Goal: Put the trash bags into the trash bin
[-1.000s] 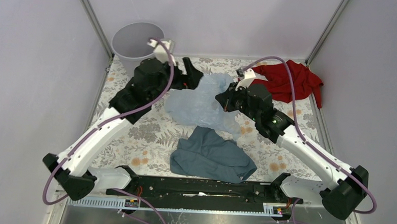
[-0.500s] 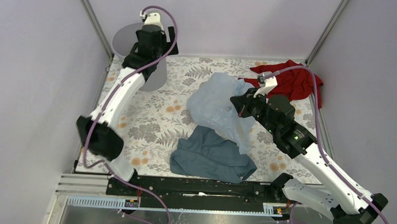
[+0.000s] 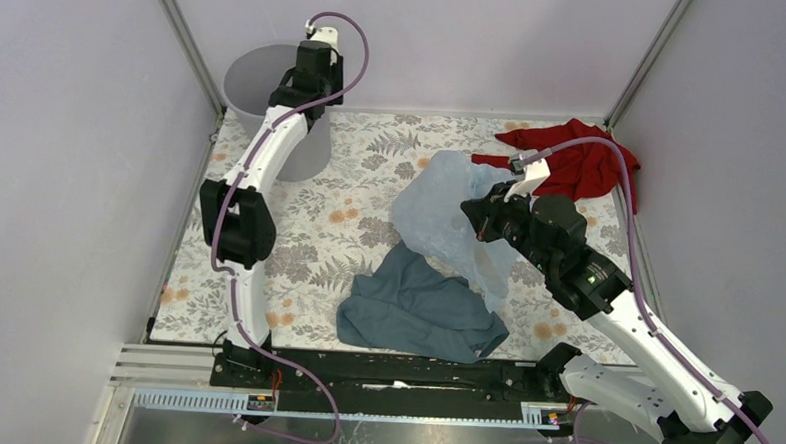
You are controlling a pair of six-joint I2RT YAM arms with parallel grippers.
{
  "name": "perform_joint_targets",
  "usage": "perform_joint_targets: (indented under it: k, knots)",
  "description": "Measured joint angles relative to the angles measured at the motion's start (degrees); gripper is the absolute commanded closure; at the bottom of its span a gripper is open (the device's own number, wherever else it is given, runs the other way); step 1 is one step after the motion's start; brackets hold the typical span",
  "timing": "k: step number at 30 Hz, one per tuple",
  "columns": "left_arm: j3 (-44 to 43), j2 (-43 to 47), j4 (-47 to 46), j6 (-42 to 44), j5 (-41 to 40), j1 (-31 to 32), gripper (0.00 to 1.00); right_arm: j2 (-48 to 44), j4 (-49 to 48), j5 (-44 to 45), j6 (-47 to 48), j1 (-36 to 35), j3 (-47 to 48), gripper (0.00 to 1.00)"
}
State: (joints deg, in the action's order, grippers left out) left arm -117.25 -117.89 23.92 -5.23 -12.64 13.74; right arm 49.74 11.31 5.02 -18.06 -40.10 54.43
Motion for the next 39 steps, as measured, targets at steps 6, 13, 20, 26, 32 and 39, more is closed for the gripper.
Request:
perform_joint_targets:
  k: [6, 13, 20, 26, 32, 39]
  knots:
    - [0.3, 0.3, -0.4, 0.9, 1.8, 0.5, 0.96, 0.0, -0.5, -0.1, 0.7, 0.0, 0.0, 0.98]
    - [3.5, 3.9, 1.5, 3.3, -0.3, 4.4, 1.0, -0.1, -1.5, 0.1, 1.7, 0.0, 0.0, 0.96]
    - [9.0, 10.1, 2.9, 3.3, -2.1, 16.8, 1.0, -3.3, -0.9, 2.4, 2.8, 0.0, 0.0, 1.0]
    - [13.4, 13.1, 2.0, 2.2, -4.3, 27.6, 1.0, -11.2, 1.3, 9.6, 2.6, 0.0, 0.0, 1.0]
    - [19.6, 16.1, 0.5, 1.9, -6.4, 34.1, 1.0, -17.8, 3.6, 17.4, 3.4, 0.0, 1.4, 1.0]
    - [20.4, 19.1, 3.7, -0.9, -5.6, 35.8, 0.52, -19.2, 7.6, 22.8, 5.6, 0.0, 5.2, 0.98]
